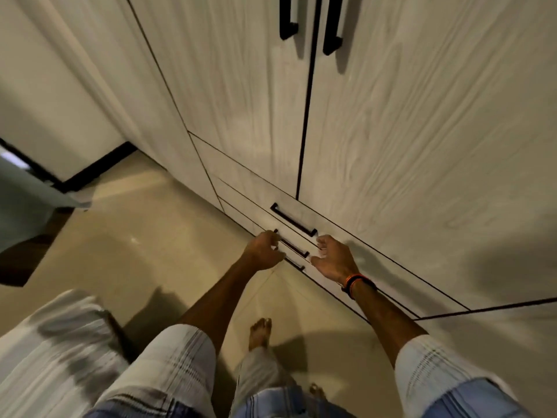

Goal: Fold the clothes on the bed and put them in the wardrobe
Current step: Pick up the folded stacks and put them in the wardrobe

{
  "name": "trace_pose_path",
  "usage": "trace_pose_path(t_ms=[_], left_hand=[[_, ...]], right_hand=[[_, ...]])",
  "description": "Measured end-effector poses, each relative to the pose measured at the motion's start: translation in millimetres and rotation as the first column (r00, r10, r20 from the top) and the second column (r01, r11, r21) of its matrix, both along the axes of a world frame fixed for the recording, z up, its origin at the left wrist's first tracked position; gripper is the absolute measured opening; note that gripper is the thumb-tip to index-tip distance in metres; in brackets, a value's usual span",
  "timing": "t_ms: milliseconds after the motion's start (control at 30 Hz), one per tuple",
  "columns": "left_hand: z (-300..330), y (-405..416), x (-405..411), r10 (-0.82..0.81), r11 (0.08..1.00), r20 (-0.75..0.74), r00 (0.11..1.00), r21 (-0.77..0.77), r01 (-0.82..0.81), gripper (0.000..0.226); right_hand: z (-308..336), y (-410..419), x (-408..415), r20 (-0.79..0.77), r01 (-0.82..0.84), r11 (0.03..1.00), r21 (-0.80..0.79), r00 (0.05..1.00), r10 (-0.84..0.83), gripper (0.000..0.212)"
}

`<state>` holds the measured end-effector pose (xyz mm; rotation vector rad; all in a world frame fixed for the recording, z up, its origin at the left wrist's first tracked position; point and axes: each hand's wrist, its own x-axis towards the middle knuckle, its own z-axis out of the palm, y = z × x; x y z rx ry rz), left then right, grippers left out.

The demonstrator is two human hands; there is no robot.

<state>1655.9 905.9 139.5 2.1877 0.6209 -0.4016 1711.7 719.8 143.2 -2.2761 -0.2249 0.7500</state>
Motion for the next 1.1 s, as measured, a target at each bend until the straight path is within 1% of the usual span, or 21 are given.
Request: trace_pose_path(t_ms=[100, 200, 267, 367, 467, 567, 633, 800, 933, 1100], left_hand=[[-26, 19, 52, -0.191, 0.974, -0.014, 0.981, 0.119, 0.192, 0.054], [-47, 30, 85, -0.325, 0.917, -0.047, 0.945, 0.231, 0.327, 0.060], [-68, 39, 106, -0.425, 0.842, -0.110, 0.899, 0.316, 0.437, 0.063], [-92, 47, 128, -0.561, 0.695, -0.211, 0.800, 0.405, 0.594, 0.070], [-111, 50, 141, -0.648, 0.601, -0.258, 0.717, 0.405, 0.689, 0.080], [-124, 51, 149, -0.695, 0.539, -0.290, 0.657, 0.395, 0.744, 0.086], [-129, 53, 151, -0.711, 0.523, -0.301, 0.635, 0.377, 0.765, 0.087], [-131, 54, 148, -0.717, 0.532, -0.281, 0.638, 0.371, 0.761, 0.087], [-127, 55, 142, -0.724, 0.499, -0.321, 0.611, 0.367, 0.785, 0.087], [-124, 63, 121, -0.724, 0.481, -0.359, 0.588, 0.349, 0.805, 0.083]], right_hand=[[-26, 26, 29, 0.032, -0.007, 0.997, -0.083, 0.999, 0.010, 0.068], [-46, 49, 46, 0.067, -0.058, 0.985, -0.163, 0.995, 0.070, 0.072], [-67, 66, 60, 0.060, -0.076, 0.971, -0.227, 0.994, 0.091, 0.072], [-96, 84, 72, 0.025, -0.135, 0.941, -0.310, 0.988, 0.150, 0.076], [-119, 95, 78, 0.019, -0.153, 0.913, -0.379, 0.985, 0.173, 0.080], [-131, 102, 83, 0.013, -0.146, 0.898, -0.416, 0.986, 0.167, 0.086], [-136, 106, 86, 0.002, -0.136, 0.901, -0.412, 0.989, 0.150, 0.090], [-141, 108, 79, 0.019, -0.104, 0.894, -0.435, 0.992, 0.125, 0.094], [-134, 110, 69, -0.009, -0.108, 0.891, -0.442, 0.993, 0.116, 0.092], [-131, 118, 44, -0.051, -0.125, 0.897, -0.424, 0.992, 0.114, 0.094]])
